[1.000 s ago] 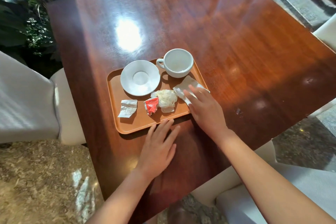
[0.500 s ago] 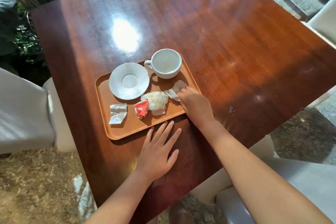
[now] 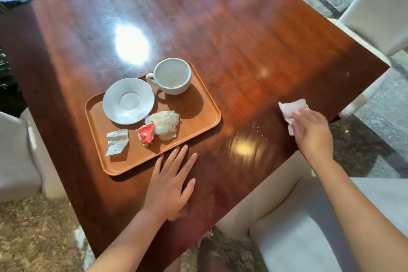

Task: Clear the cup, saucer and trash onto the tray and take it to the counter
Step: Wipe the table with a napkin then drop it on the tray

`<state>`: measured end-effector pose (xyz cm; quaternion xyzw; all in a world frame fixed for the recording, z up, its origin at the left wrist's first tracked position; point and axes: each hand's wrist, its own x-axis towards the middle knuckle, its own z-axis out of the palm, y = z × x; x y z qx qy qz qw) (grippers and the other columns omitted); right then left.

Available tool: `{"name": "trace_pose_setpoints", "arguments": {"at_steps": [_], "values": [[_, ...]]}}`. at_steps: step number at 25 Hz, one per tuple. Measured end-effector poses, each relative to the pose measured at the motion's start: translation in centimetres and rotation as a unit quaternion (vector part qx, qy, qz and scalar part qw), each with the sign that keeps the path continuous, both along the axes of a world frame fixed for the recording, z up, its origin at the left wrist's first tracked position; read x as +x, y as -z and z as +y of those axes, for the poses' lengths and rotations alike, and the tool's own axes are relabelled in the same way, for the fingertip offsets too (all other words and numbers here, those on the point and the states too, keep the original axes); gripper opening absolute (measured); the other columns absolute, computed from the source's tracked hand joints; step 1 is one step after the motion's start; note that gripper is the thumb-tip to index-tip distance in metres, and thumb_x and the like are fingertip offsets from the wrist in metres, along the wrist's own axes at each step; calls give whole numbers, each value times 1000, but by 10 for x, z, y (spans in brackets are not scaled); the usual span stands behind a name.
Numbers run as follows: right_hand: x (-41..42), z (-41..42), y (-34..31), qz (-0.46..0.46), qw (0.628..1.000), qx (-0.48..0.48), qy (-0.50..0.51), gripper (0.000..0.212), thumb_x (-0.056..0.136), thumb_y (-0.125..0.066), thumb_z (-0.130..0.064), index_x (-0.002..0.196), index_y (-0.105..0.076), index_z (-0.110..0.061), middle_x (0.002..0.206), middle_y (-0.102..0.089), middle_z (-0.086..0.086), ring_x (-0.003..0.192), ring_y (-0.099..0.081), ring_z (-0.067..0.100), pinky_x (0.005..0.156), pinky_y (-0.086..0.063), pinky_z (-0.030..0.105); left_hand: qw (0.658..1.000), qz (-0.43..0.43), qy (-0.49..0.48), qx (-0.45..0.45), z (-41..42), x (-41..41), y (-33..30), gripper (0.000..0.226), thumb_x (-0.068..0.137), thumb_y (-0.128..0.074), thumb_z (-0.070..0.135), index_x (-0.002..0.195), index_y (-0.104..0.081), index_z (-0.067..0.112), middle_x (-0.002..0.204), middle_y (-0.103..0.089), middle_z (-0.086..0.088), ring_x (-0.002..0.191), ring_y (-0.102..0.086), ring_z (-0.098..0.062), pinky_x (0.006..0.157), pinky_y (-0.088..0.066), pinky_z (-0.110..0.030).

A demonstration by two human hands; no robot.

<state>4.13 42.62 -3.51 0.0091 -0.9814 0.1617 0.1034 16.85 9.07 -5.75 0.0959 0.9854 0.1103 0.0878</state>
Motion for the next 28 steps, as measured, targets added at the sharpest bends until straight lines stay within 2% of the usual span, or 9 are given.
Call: {"name": "trace_pose_setpoints", "arguments": {"at_steps": [2, 5, 8, 11, 13, 17, 22, 25, 28], "values": [[5, 8, 5, -15, 997, 71, 1, 30, 84, -50, -25, 98, -72, -10, 112, -66, 21, 106, -53, 41, 83, -44, 50, 1000, 1, 0, 0, 0, 0, 0, 56, 92, -26, 48, 145, -24, 31, 155, -25, 0, 142, -15, -17, 112, -18, -47], [-3, 9, -1, -27, 997, 77, 3, 29, 76, -61, -17, 102, -70, -10, 118, -60, 22, 111, -47, 39, 88, -40, 51, 1000, 2, -4, -1, 1, 0, 0, 58, 92, -14, 52, 146, -23, 32, 155, -23, 1, 142, -14, -17, 113, -16, -47], [-14, 11, 1, -70, 992, 80, -67, 50, 84, -39, -26, 126, -54, -3, 134, -51, 24, 128, -41, 41, 101, -38, 52, 1000, -3, -6, -4, 1, 1, 0, 60, 91, -10, 54, 146, -21, 33, 155, -19, 3, 143, -13, -16, 113, -16, -47], [-13, 16, 18, -152, 975, 117, -108, 70, 88, -6, -40, 143, -29, -4, 154, -26, 16, 144, -16, 29, 117, -19, 45, 1000, -4, -7, -5, 1, 1, 1, 60, 91, -10, 54, 146, -21, 33, 155, -17, 3, 143, -14, -17, 114, -17, -48], [-11, 15, 24, -175, 974, 108, -95, 73, 87, 1, -44, 146, -19, -6, 157, -18, 11, 146, -9, 22, 119, -12, 40, 1000, -4, -7, -8, 1, 0, 1, 58, 92, -13, 53, 146, -22, 33, 155, -16, 4, 143, -13, -17, 114, -16, -48], [2, 3, 24, -170, 980, 59, -85, 70, 92, -5, -43, 144, -25, -2, 154, -26, 13, 144, -16, 23, 117, -10, 36, 1000, -2, -6, -4, 1, 0, 1, 58, 90, -30, 47, 145, -25, 32, 155, -20, 1, 143, -14, -17, 113, -17, -49], [41, -19, 22, -142, 977, -9, -159, 72, 98, -3, -46, 136, -41, 2, 144, -42, 19, 137, -30, 26, 115, -6, 22, 1000, 5, -6, -2, 2, 0, 0, 58, 89, -32, 46, 145, -27, 31, 155, -22, 0, 143, -14, -18, 113, -13, -48], [63, -34, 21, -167, 966, -22, -195, 67, 98, -5, -44, 140, -37, -3, 148, -37, 15, 139, -23, 18, 114, 5, 15, 1000, 10, -4, -2, 3, 0, 1, 58, 89, -32, 45, 144, -28, 30, 154, -24, -2, 142, -16, -19, 112, -13, -48], [83, -45, 24, -167, 958, -10, -232, 62, 99, -5, -41, 142, -33, -5, 150, -33, 9, 140, -17, 14, 116, 1, 22, 1000, 12, -5, -1, 3, 1, 0, 58, 89, -32, 45, 145, -28, 30, 155, -24, -2, 143, -15, -19, 113, -12, -47]]}}
